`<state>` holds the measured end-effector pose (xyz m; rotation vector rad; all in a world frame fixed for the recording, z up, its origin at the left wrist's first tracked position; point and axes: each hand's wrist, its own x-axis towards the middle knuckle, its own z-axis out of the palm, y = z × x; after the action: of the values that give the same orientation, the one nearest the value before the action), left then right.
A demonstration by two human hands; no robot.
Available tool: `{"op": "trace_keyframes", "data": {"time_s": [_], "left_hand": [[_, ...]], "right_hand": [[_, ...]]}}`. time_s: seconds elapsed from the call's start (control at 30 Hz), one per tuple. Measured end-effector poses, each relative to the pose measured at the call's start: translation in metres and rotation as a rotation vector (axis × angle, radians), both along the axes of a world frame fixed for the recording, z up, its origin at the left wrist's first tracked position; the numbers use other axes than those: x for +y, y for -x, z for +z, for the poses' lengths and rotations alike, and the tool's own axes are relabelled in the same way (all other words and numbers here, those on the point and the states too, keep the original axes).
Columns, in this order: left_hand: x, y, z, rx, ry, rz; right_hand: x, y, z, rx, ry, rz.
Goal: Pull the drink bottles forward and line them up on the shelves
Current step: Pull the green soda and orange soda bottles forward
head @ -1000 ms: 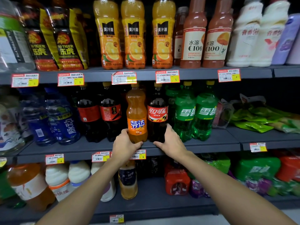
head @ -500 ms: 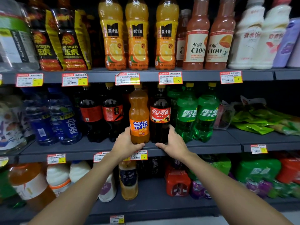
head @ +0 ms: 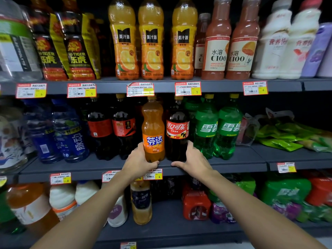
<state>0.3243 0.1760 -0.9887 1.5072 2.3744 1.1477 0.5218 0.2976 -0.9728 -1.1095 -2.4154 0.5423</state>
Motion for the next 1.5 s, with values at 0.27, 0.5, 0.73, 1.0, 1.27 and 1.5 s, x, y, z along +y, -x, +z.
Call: {"op": "trace_keyframes", "data": {"time_s": [0.27, 0.5, 0.73, 1.0, 1.27, 1.5], "left_hand": [[0.001, 0.000, -0.001, 0.025, -0.032, -0.039], [0.002, 0.001, -0.004, 0.024, -0.040, -0.024], [0.001, 0.000, -0.004, 0.022, -0.029, -0.021], [0.002, -0.004, -0.007, 0.049, -0.002, 0.048], [0.002, -0.003, -0.007, 0.064, 0.021, 0.046], [-0.001, 0.009, -0.005, 0.064, 0.010, -0.037]], "right_hand": [[0.004, -0.001, -0.002, 0.000, -0.005, 0.013], [0.004, -0.002, 0.000, -0.027, -0.014, 0.010], [0.001, -0.005, 0.003, -0.051, -0.042, 0.034], [-0.007, 0.006, 0.001, -0.002, 0.003, -0.055], [0.002, -0.002, -0.002, -0.004, -0.006, 0.017], [0.009, -0.006, -0.003, -0.014, 0.058, 0.074]]}}
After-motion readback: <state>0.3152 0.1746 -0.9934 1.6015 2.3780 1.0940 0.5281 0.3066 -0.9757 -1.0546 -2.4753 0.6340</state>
